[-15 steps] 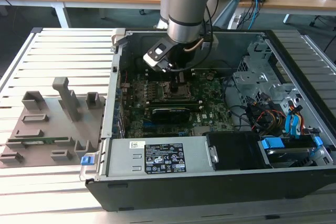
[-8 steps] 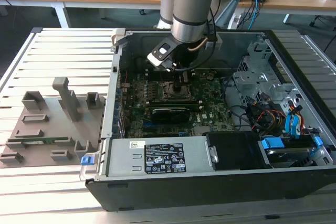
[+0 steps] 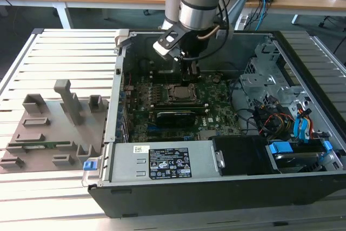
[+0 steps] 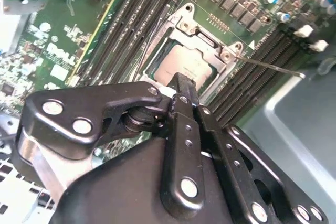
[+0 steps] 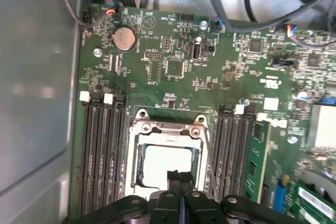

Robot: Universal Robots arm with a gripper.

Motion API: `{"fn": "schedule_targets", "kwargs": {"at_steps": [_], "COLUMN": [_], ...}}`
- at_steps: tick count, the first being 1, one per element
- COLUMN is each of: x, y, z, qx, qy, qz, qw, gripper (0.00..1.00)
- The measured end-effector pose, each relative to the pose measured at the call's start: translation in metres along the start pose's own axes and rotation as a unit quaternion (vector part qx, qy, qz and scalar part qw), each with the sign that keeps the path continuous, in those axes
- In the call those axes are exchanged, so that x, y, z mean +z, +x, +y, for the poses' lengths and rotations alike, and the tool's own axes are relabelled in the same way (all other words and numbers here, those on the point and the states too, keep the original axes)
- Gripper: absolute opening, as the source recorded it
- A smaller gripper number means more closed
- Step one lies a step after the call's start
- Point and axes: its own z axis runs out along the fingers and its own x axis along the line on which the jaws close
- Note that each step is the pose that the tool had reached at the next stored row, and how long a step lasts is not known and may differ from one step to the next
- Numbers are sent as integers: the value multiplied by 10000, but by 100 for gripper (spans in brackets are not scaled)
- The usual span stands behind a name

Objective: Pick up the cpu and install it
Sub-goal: 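Close the cpu cover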

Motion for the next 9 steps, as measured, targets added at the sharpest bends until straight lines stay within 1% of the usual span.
{"fn": "schedule_targets", "kwargs": {"at_steps": [1,2,3,4,5,9], "x": [-48,-193,-372,-456,-479,-481], "y": [-1,-6,-12,-15,-15,-15], "z": [-2,-10,-19,-23,-24,-25], "qx": [0,0,0,0,0,0], "qy": [0,0,0,0,0,0], "qz": [0,0,0,-1,0,0], "qw": [10000,10000,10000,10000,10000,10000], "gripper": [11,11,11,11,11,11]}}
